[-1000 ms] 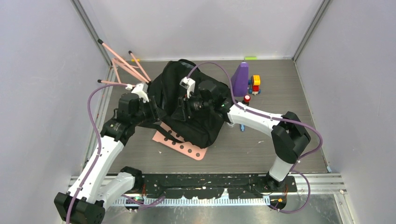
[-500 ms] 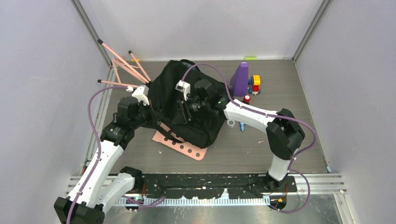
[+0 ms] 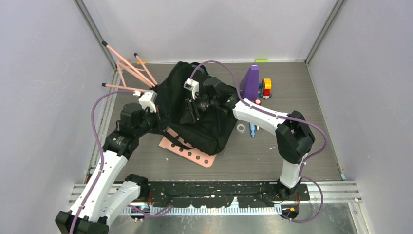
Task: Pack the student bag
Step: Zip the student bag at the center of the board.
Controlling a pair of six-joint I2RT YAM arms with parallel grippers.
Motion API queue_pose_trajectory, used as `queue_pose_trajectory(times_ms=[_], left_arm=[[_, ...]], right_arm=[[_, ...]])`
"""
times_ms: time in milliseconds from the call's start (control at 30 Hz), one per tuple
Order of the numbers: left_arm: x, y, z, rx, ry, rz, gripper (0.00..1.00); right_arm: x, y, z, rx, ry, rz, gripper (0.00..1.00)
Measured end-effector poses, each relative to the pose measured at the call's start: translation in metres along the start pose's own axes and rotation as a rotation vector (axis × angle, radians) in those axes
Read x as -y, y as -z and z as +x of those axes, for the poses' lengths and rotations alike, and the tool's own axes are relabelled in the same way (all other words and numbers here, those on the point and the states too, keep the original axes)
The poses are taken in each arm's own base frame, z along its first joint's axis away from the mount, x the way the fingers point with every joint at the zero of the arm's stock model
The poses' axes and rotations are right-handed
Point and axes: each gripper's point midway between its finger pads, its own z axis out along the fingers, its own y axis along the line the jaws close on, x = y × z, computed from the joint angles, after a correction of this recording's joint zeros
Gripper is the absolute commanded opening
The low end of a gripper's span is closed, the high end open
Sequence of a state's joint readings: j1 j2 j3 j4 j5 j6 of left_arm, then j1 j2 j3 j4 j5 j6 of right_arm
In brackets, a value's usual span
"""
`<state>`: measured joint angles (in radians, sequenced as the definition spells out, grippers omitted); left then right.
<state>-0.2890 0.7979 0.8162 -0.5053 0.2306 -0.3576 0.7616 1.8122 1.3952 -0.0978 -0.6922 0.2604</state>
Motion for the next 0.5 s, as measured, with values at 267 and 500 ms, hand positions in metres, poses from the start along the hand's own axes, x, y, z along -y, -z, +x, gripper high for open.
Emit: queue_pose_trajectory(times_ms=[267,500], left_arm=[[0.000,0.000,0.000,-0.001,-0.024,0.006,0.00],[0.000,0.000,0.000,-0.001,-0.028,0.006,0.00]], right_arm=[[0.009,-0.013,0.010,-0.032,-0.016,-0.003,0.35],[0.000,-0.019,0.010,-0.048,-0.012,-0.046,0.39]])
